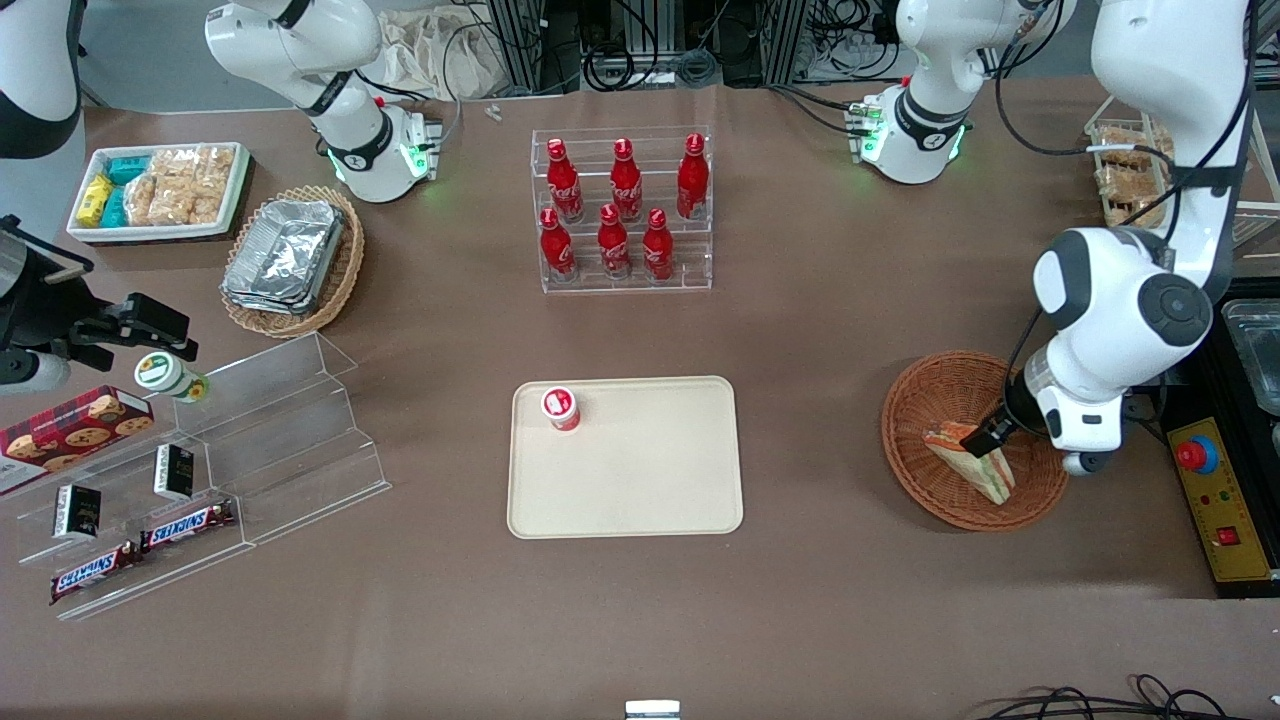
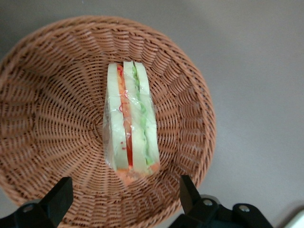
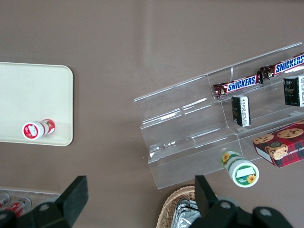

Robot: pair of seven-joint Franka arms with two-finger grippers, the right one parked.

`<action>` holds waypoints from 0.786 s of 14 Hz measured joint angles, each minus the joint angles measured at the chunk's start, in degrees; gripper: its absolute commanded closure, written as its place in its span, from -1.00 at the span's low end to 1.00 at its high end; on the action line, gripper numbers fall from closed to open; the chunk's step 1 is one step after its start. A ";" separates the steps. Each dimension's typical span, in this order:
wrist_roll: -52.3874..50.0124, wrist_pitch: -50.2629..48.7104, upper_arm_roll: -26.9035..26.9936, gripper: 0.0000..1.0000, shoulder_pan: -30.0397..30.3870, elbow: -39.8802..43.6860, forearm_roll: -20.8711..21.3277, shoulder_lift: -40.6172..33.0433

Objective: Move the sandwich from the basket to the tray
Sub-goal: 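Lower the left gripper and close it on the wrapped sandwich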

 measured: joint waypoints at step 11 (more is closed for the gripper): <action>-2.03 7.53 1.40 1.00 0.36 0.02 0.00 6.51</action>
